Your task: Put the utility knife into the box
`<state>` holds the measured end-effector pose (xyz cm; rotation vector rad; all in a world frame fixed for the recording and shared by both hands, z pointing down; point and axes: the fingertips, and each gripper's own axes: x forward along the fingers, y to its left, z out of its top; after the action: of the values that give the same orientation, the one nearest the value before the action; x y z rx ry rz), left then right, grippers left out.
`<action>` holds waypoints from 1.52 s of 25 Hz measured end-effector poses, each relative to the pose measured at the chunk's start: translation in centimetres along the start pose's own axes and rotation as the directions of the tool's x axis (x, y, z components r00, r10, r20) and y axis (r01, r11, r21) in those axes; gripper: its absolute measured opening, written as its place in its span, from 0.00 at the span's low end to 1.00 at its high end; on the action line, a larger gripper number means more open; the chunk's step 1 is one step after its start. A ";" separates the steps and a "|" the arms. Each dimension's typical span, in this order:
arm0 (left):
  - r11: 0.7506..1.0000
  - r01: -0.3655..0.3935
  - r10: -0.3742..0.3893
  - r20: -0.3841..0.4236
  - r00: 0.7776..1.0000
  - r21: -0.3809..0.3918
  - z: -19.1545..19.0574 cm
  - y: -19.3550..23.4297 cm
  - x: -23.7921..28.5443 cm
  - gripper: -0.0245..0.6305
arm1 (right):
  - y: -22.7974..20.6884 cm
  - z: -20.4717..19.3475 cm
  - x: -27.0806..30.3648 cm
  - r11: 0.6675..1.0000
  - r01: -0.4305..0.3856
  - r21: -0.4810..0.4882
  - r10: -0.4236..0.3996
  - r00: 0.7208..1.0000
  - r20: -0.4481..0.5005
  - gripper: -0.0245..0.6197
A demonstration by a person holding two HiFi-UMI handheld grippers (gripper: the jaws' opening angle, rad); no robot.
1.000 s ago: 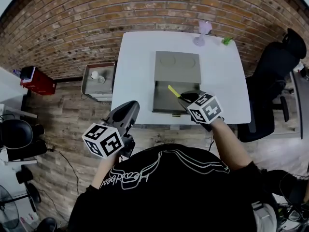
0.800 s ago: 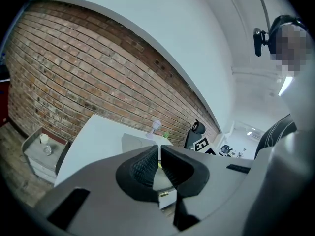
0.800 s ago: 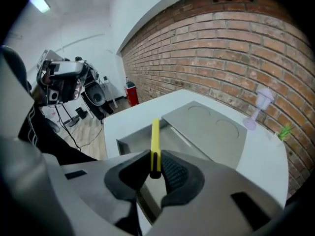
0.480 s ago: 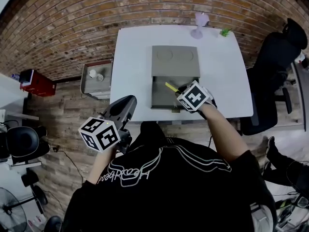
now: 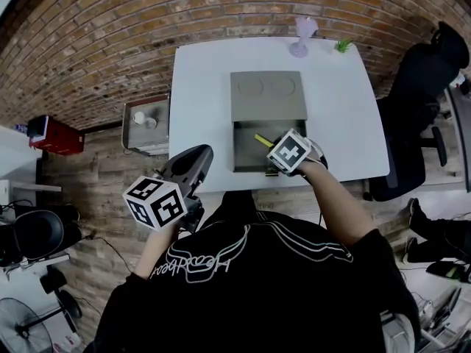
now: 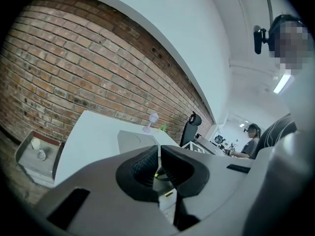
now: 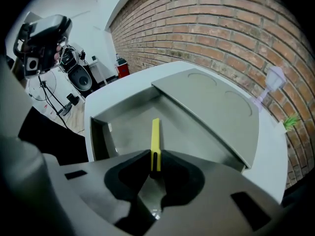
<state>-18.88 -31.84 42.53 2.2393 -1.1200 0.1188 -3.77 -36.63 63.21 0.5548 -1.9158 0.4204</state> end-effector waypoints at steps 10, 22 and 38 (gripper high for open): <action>0.999 0.024 -0.025 -0.030 0.999 -0.023 -1.2 0.9 1.2 0.10 | 0.4 -0.2 1.1 0.999 -0.039 -0.006 0.039 0.999 -0.019 0.15; 0.999 0.034 -0.035 -0.033 0.999 -0.017 -1.7 0.5 1.0 0.10 | 0.0 0.0 -0.6 0.999 0.026 -0.031 -0.024 0.999 0.043 0.35; 0.981 0.181 -0.179 -0.033 0.983 0.071 -0.6 -6.1 1.9 0.10 | 5.2 4.6 -17.4 0.960 -0.271 0.073 0.149 0.711 0.687 0.22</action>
<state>-12.98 -30.04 40.67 2.3861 -0.9070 0.1159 -4.19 -31.54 45.21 0.6600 -2.6928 0.5878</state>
